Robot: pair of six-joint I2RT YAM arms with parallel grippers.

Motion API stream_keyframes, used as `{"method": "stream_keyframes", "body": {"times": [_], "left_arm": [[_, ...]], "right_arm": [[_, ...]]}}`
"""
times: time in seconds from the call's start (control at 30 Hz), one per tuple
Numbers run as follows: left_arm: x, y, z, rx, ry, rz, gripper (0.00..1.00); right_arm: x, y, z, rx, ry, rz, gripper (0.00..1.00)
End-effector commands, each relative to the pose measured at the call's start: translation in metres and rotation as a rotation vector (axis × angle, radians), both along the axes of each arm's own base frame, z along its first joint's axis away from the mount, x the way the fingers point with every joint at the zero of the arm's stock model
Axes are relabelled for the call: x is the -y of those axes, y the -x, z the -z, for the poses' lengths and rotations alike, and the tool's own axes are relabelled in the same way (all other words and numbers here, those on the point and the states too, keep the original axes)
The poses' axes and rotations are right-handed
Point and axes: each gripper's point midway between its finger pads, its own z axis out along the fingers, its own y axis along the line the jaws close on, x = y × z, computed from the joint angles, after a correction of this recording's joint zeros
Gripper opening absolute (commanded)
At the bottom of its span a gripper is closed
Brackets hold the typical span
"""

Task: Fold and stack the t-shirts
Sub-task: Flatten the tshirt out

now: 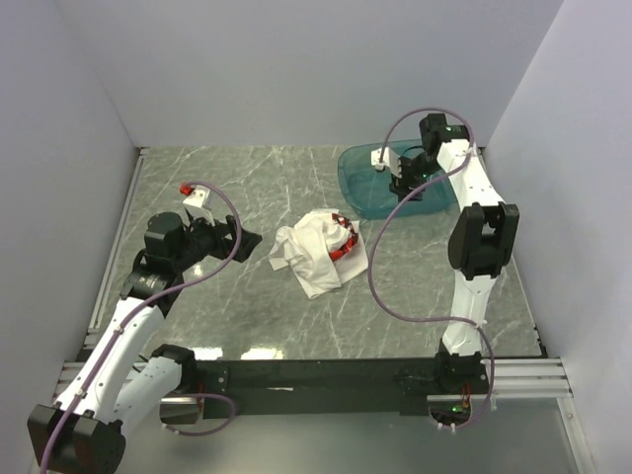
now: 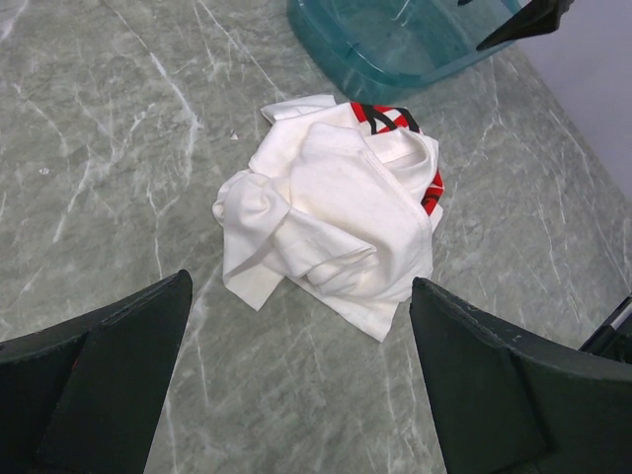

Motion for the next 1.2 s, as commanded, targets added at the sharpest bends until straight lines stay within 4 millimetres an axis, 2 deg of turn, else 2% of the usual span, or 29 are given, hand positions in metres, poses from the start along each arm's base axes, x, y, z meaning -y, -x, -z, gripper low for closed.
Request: {"method": "stream_keyframes", "body": {"times": [0.0,0.13,0.3,0.37,0.47,0.57,0.67,0.7,0.73,0.87,0.93,0.97,1.0,1.03,1.07,1.1,1.13,1.17], "left_arm": [[0.003,0.001,-0.02,0.082,0.008,0.032,0.99],[0.003,0.001,-0.021,0.084,0.008,0.031,1.0],[0.003,0.001,-0.02,0.083,0.006,0.03,1.0],[0.003,0.001,-0.019,0.082,0.006,0.03,0.99],[0.003,0.001,-0.019,0.082,0.006,0.03,0.99],[0.003,0.001,-0.021,0.085,0.007,0.031,1.0],[0.003,0.002,-0.021,0.088,0.007,0.031,1.0],[0.003,0.002,-0.022,0.089,0.008,0.033,0.99],[0.003,0.002,-0.022,0.089,0.008,0.033,0.99],[0.003,0.004,-0.024,0.099,0.014,0.035,0.99],[0.004,0.005,-0.026,0.105,0.017,0.041,0.99],[0.004,0.005,-0.027,0.105,0.017,0.044,0.99],[0.005,0.006,-0.026,0.102,0.019,0.048,0.99],[0.005,0.006,-0.026,0.101,0.019,0.047,0.99],[0.005,0.006,-0.026,0.101,0.019,0.047,0.99],[0.005,0.007,-0.027,0.106,0.02,0.048,0.99],[0.004,0.006,-0.027,0.107,0.019,0.044,1.0],[0.004,0.007,-0.027,0.108,0.02,0.045,1.0]], "right_arm": [[0.013,0.02,0.022,-0.094,0.075,-0.028,0.64],[0.02,0.001,0.036,-0.029,0.119,0.034,0.64],[0.031,-0.014,0.059,-0.03,0.177,0.107,0.61],[0.032,-0.014,0.07,-0.046,0.187,0.126,0.59],[0.033,-0.013,0.08,-0.05,0.191,0.144,0.51],[0.033,-0.011,0.081,-0.041,0.184,0.16,0.36],[0.033,-0.012,0.076,-0.026,0.165,0.212,0.18],[0.033,-0.014,0.074,-0.023,0.157,0.235,0.05],[0.032,-0.014,0.071,-0.033,0.141,0.285,0.0],[0.031,-0.01,0.064,-0.057,0.101,0.415,0.0],[0.035,-0.018,0.06,-0.022,0.087,0.513,0.0],[0.033,-0.022,0.058,-0.032,0.057,0.628,0.0],[0.041,-0.03,0.061,-0.016,0.08,0.712,0.0],[0.042,-0.041,0.053,-0.013,0.033,0.881,0.0],[0.049,-0.05,0.051,0.012,0.038,0.978,0.0],[0.054,-0.052,0.051,0.002,0.049,1.05,0.0],[0.066,-0.065,0.049,0.035,0.052,1.215,0.0],[0.073,-0.069,0.049,0.055,0.056,1.295,0.0]]}}
